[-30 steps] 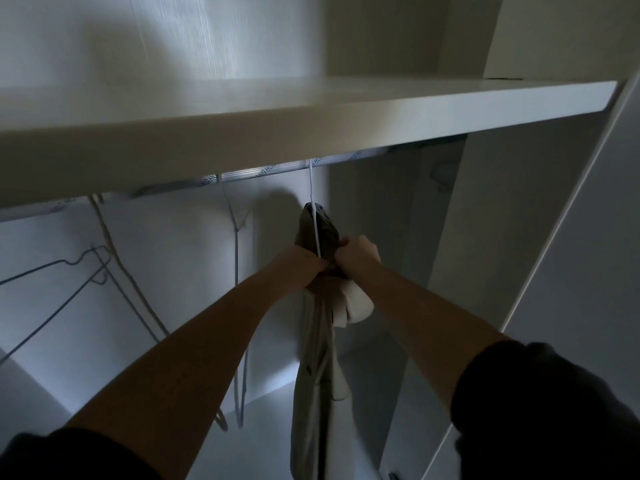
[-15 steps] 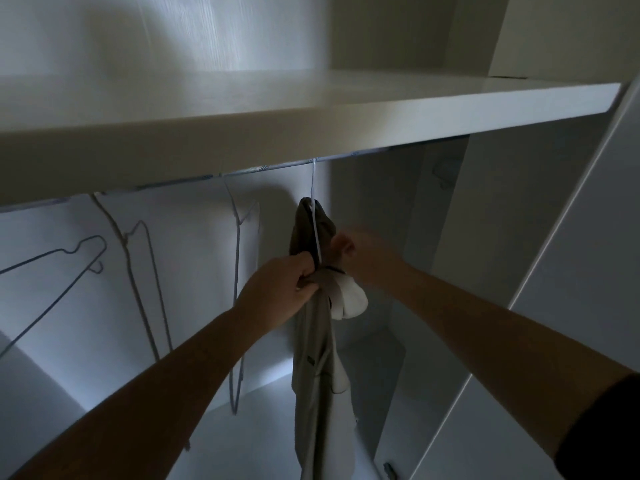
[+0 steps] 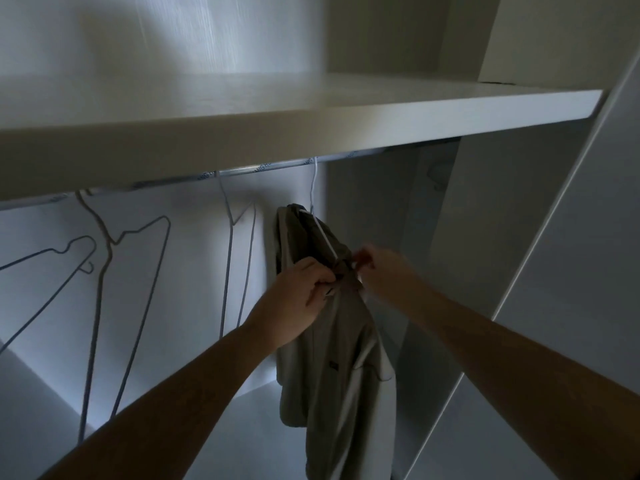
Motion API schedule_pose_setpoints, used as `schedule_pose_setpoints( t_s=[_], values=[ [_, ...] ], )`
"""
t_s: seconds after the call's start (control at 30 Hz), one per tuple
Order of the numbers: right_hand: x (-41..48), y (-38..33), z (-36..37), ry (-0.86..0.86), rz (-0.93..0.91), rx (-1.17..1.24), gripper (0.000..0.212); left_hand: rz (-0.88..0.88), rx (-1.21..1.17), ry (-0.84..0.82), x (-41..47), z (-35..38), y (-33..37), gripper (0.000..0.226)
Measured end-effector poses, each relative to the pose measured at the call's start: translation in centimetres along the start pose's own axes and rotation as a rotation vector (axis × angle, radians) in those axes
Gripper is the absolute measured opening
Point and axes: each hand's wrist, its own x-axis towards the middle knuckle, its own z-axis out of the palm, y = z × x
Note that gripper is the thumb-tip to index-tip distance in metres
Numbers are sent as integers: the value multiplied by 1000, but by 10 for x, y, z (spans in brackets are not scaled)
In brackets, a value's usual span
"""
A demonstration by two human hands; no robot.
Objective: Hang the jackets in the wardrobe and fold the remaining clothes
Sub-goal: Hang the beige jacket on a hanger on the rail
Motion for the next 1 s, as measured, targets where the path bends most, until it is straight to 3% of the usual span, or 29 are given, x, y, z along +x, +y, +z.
schedule_pose_setpoints(
  t_s=[0.1,0.2,0.27,0.4,0.47,0.6,0.73,0.83,1.0],
  values=[
    [11,-21,7,-16,-3,153,18,-165,-106,138,3,-3,-12,18],
    [12,-27,16,-58,-10,35,22,-406,-86,189,12,-5,-29,20],
    [12,-24,14,-21,30,-12,27,-550,-41,149,20,-7,-38,21],
    [15,-12,2,55,72,-70,32,-760,19,-85,42,-11,-51,26],
    [18,-7,-3,48,69,-74,38,-835,17,-81,55,-8,-63,31],
    [18,-2,-5,56,54,-83,45,-803,152,-26,67,-16,-84,48],
    [21,2,-5,66,36,-125,44,-697,201,-142,78,-21,-98,60],
    [22,5,-5,44,7,-144,39,-628,104,-141,85,-16,-90,52],
    [8,14,-7,58,-44,-188,41,-774,-48,-147,76,-8,-64,55]
  ],
)
